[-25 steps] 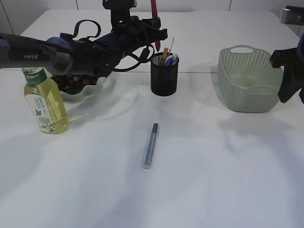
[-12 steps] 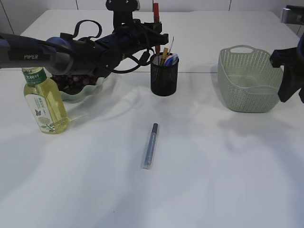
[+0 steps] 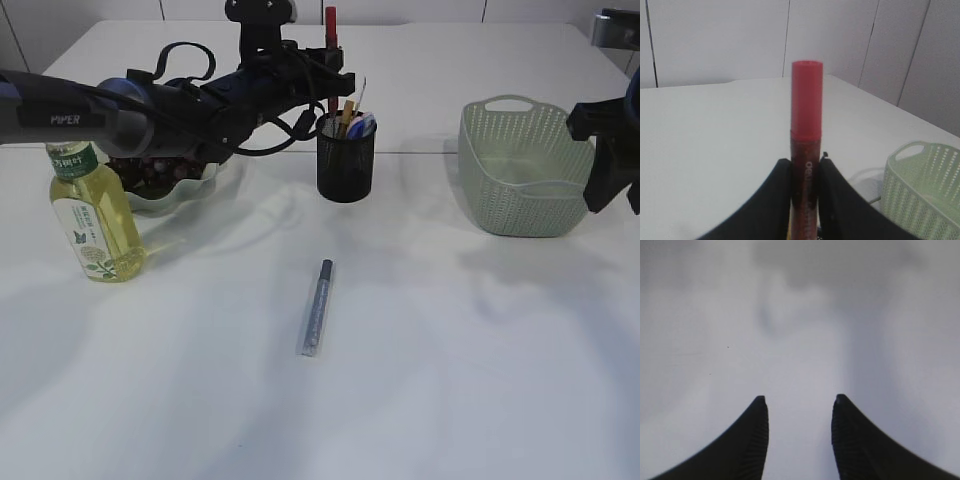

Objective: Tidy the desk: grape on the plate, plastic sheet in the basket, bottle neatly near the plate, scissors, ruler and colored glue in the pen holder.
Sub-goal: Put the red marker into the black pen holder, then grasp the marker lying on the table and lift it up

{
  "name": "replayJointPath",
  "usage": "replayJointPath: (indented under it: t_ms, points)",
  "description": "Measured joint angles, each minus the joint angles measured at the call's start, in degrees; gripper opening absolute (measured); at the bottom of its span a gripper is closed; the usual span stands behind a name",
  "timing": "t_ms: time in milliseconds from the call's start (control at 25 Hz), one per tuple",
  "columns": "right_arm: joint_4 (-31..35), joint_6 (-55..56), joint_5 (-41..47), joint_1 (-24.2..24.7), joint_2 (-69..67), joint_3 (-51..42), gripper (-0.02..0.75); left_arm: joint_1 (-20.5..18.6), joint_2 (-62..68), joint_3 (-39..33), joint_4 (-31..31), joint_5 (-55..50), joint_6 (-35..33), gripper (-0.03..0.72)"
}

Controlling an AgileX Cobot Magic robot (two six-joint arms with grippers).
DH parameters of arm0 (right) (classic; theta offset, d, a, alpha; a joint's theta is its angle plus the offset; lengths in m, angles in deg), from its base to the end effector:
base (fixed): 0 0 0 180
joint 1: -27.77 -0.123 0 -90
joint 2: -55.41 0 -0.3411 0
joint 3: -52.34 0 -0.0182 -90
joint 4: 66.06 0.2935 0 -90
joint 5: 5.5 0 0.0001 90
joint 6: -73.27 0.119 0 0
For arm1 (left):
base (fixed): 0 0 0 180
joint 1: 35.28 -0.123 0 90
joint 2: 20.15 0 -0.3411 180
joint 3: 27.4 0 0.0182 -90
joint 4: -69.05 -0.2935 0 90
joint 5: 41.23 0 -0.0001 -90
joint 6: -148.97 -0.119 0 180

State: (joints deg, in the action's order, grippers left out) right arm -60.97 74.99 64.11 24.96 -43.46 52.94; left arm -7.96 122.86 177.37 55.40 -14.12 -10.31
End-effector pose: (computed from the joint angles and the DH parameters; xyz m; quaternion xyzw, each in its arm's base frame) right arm 0.3697 0.0281 0.3199 0.0015 0.9935 0.0472 0.1037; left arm 0.5786 -0.3133 0.2016 0.1541 0.7013 -0.2506 0.6493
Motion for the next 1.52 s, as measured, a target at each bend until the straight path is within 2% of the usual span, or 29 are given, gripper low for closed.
replayJointPath:
  t_ms: [360, 640, 800, 1000, 1160, 1520]
  points:
    - [0.0, 0.0, -0.22, 0.0, 0.0, 0.0, 0.345, 0.0, 0.79, 0.46, -1.04, 1.23, 0.0, 0.204]
    - [0.0, 0.0, -0.35, 0.0, 0.0, 0.0, 0.345, 0.0, 1.08, 0.51, -1.07, 1.34, 0.0, 0.215]
    - [0.0, 0.0, -0.35, 0.0, 0.0, 0.0, 0.345, -0.1, -0.26, 0.51, -1.07, -2.4, 0.0, 0.218]
    - [0.0, -0.1, -0.35, 0.0, 0.0, -0.09, 0.344, -0.1, -5.32, 0.51, -1.45, -13.22, 0.0, 0.222]
    - [0.0, -0.1, -0.35, 0.0, 0.0, -0.09, 0.345, 0.03, -10.79, 0.51, -1.57, -26.78, 0.0, 0.224]
    - [0.0, -0.1, -0.35, 0.0, 0.0, -0.09, 0.345, 4.32, -19.47, 0.51, -0.15, -59.51, 0.0, 0.225]
